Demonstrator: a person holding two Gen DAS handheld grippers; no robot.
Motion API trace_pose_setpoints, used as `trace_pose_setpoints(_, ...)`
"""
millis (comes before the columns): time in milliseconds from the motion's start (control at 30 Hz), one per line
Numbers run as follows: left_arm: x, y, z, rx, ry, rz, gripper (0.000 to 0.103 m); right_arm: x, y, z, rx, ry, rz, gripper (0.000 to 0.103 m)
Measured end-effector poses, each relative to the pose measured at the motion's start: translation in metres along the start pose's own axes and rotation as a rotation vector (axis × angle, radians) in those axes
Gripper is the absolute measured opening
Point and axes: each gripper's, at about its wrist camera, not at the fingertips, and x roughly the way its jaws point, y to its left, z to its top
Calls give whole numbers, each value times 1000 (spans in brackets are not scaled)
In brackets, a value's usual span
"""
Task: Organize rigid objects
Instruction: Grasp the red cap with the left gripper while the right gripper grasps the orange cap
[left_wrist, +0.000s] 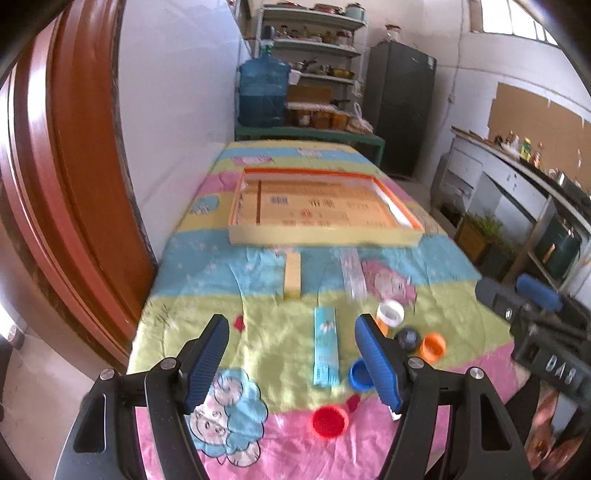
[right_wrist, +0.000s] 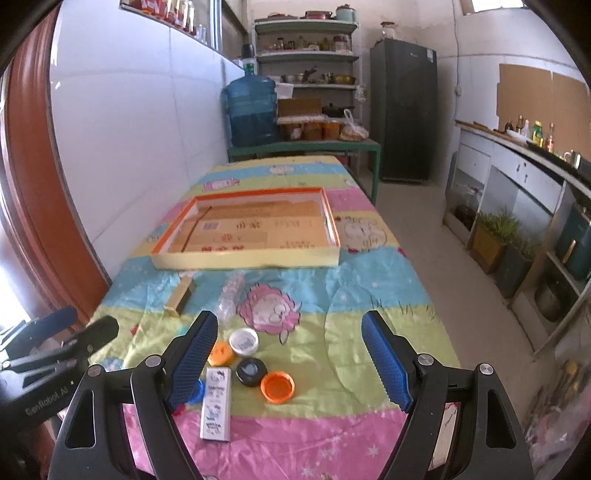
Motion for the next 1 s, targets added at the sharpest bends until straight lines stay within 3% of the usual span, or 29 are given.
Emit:
trace_pose_setpoints(533,22,-13,-54,73,111,-145,67,28,-9,-47,-38,90,27,81)
trace_pose_setpoints(733,37,-9,-60,59,139,-120,62,37,-4,-56,-83,128,40,81)
trace_pose_setpoints(933,38,-9,-63,77,99,-110,54,57,0,-64,-116,164,14,81)
trace_pose_setpoints(1000,37,-8,-64,74,88,-103,49,63,-1,-64,-128,166,4,76)
